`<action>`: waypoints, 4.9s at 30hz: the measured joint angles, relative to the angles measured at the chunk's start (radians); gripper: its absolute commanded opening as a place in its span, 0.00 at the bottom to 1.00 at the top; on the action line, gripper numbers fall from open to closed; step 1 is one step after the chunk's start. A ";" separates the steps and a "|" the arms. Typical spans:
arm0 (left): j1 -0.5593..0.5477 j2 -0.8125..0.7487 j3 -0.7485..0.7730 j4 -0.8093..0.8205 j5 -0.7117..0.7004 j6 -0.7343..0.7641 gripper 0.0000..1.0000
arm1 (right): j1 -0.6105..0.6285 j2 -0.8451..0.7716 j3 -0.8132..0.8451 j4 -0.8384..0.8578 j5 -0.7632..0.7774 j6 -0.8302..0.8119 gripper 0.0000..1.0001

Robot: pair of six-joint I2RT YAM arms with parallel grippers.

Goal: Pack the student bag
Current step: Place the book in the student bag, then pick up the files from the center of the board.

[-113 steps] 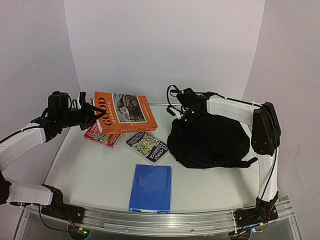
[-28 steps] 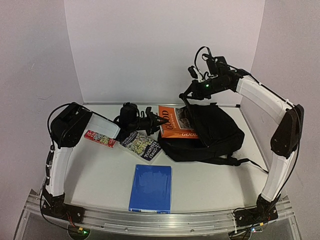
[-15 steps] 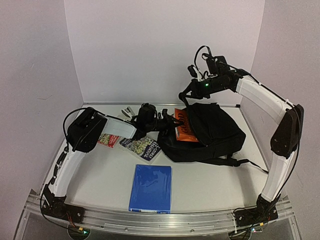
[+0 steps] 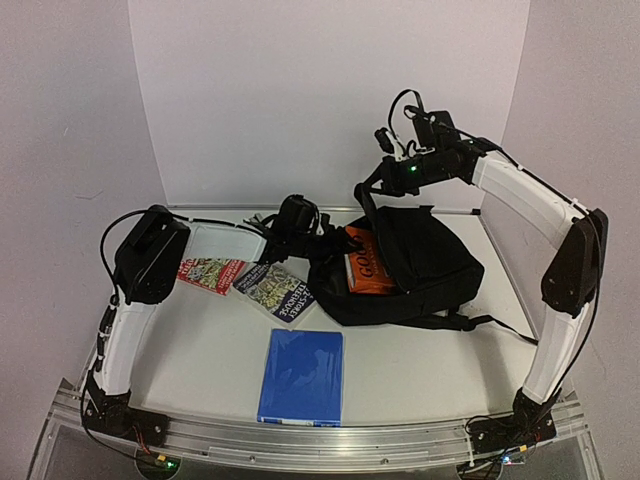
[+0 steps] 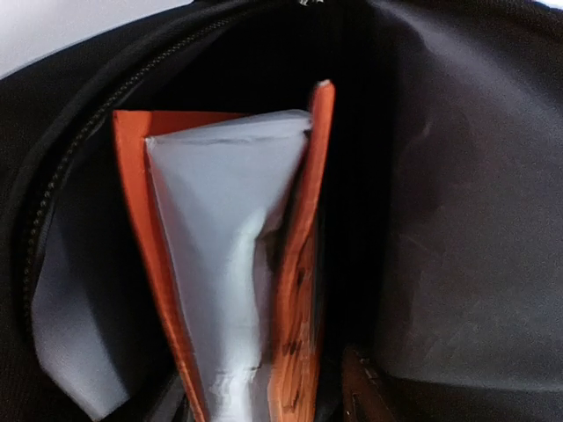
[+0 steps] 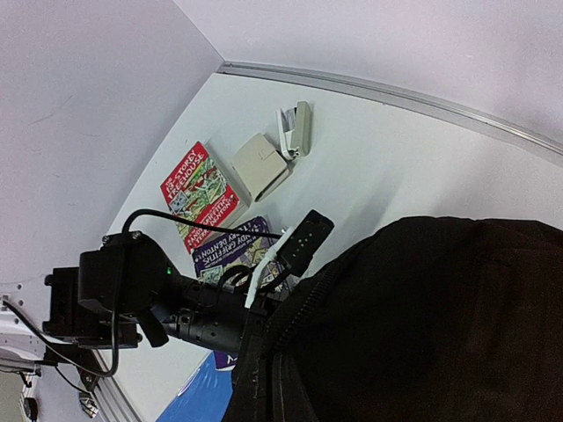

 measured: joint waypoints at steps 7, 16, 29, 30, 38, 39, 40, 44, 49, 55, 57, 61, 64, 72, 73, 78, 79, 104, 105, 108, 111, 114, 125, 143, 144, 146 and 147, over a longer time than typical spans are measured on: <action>0.001 0.084 0.146 -0.070 0.025 0.037 0.31 | 0.000 0.000 0.000 0.002 -0.006 0.000 0.00; -0.016 0.138 0.233 -0.167 0.022 0.118 0.62 | -0.011 -0.002 -0.009 0.005 -0.017 0.000 0.00; -0.021 0.050 0.172 -0.246 -0.015 0.195 0.52 | -0.035 -0.015 -0.052 0.030 -0.050 0.001 0.00; -0.021 0.062 0.194 -0.246 -0.008 0.192 0.52 | -0.037 -0.016 -0.053 0.031 -0.050 0.001 0.00; -0.022 0.209 0.401 -0.282 0.026 0.175 0.58 | -0.054 -0.028 -0.065 0.033 -0.056 0.002 0.00; -0.022 0.222 0.418 -0.291 0.025 0.172 0.60 | -0.055 -0.030 -0.066 0.033 -0.057 0.002 0.00; -0.022 0.235 0.432 -0.301 0.025 0.172 0.62 | -0.056 -0.031 -0.068 0.032 -0.058 0.003 0.00; -0.024 0.265 0.476 -0.329 0.027 0.183 0.68 | -0.062 -0.033 -0.073 0.034 -0.063 0.005 0.00; -0.027 0.179 0.378 -0.369 -0.010 0.261 0.76 | -0.077 -0.046 -0.114 0.046 -0.070 0.003 0.00; -0.013 -0.123 0.117 -0.443 -0.083 0.355 0.81 | -0.135 -0.068 -0.196 0.058 -0.051 -0.026 0.00; 0.002 -0.241 0.028 -0.454 -0.110 0.380 0.82 | -0.164 -0.072 -0.230 0.064 -0.036 -0.039 0.00; 0.028 -0.422 -0.136 -0.446 -0.157 0.401 0.82 | -0.207 -0.076 -0.313 0.086 0.024 -0.085 0.00; 0.032 -0.519 -0.296 -0.426 -0.163 0.394 0.81 | -0.213 -0.077 -0.380 0.093 0.082 -0.132 0.00; 0.021 -0.615 -0.731 -0.362 -0.133 0.322 0.79 | -0.208 -0.035 -0.469 0.097 0.271 -0.269 0.06; 0.019 -0.629 -0.766 -0.359 -0.131 0.312 0.79 | -0.208 -0.018 -0.469 0.100 0.295 -0.283 0.13; 0.009 -0.727 -0.888 -0.326 -0.115 0.264 0.78 | -0.207 0.041 -0.469 0.094 0.366 -0.329 0.66; 0.005 -0.750 -0.912 -0.312 -0.109 0.254 0.78 | -0.207 0.042 -0.469 0.087 0.372 -0.339 0.74; -0.141 -0.850 -1.201 -0.045 -0.054 0.015 0.59 | 0.119 -0.222 -0.633 -0.170 -0.239 -0.475 0.88; -0.142 -0.848 -1.211 -0.041 -0.054 0.006 0.58 | 0.138 -0.191 -0.647 -0.173 -0.253 -0.479 0.87; -0.148 -0.842 -1.220 -0.020 -0.054 -0.008 0.55 | 0.164 -0.110 -0.668 -0.178 -0.295 -0.482 0.85; -0.161 -0.826 -1.221 0.004 -0.055 -0.021 0.52 | 0.184 -0.056 -0.678 -0.172 -0.331 -0.477 0.83; -0.174 -0.802 -1.221 0.043 -0.054 -0.030 0.48 | 0.216 -0.004 -0.688 -0.145 -0.354 -0.464 0.82; -0.207 -0.738 -1.214 0.128 -0.058 -0.029 0.30 | 0.331 0.142 -0.701 -0.012 -0.427 -0.347 0.74; -0.336 -0.902 -1.122 0.016 -0.189 0.125 0.00 | 0.332 0.062 -0.742 0.051 -0.354 -0.311 0.83; -0.336 -0.927 -1.115 0.002 -0.195 0.131 0.00 | 0.330 0.035 -0.742 0.051 -0.345 -0.312 0.85; -0.336 -0.978 -1.098 -0.026 -0.214 0.146 0.00 | 0.321 -0.030 -0.742 0.051 -0.330 -0.312 0.89; -0.336 -1.000 -1.088 -0.040 -0.224 0.154 0.00 | 0.313 -0.063 -0.740 0.049 -0.326 -0.313 0.90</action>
